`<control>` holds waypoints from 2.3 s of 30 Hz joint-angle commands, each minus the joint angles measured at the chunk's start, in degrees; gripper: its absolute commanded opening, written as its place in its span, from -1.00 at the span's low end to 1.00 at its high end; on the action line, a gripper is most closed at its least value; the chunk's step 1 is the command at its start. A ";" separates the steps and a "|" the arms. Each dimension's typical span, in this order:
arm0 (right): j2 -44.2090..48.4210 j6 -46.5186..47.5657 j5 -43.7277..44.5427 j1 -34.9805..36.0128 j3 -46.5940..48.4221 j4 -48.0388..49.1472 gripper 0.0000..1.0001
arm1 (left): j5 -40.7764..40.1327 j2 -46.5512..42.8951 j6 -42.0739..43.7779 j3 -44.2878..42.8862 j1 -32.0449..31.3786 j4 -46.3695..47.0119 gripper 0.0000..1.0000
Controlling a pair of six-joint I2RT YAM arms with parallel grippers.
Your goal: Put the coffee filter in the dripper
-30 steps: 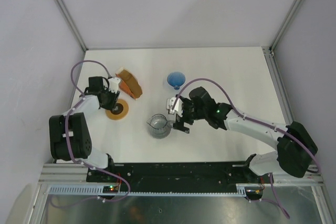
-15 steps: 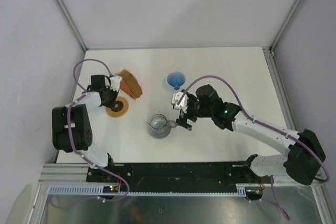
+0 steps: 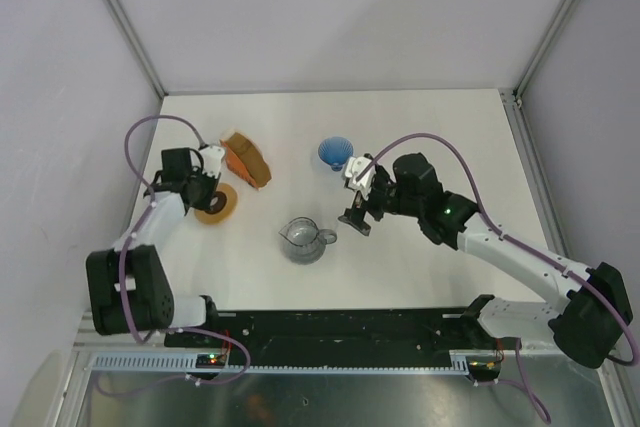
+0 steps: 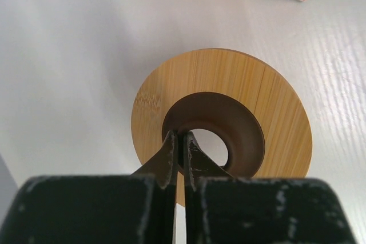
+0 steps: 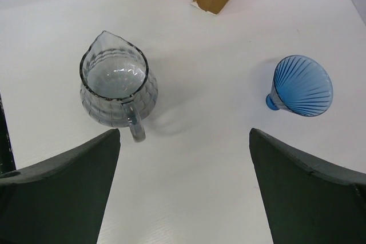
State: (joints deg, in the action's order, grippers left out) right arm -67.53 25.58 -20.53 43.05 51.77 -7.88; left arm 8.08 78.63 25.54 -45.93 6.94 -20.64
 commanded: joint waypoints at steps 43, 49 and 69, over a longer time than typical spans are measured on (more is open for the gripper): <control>9.21 -8.92 -3.06 -8.87 -4.48 5.16 0.99 | -14.79 -1.62 -1.36 -13.22 -55.72 -16.79 -0.99; 9.31 -8.90 -3.52 -8.95 -4.50 5.04 0.99 | -14.41 -2.10 -1.61 -11.91 -55.72 -15.31 -0.99; 8.80 -10.43 -2.46 -9.91 -4.48 7.08 0.99 | -16.19 -3.43 -2.62 -13.15 -55.74 -17.13 -0.27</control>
State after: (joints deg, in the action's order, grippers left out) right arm -59.24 16.56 -23.40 33.82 47.33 -4.38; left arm -6.15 77.23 23.88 -57.84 -48.42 -36.91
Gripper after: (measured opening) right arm 0.992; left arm 0.340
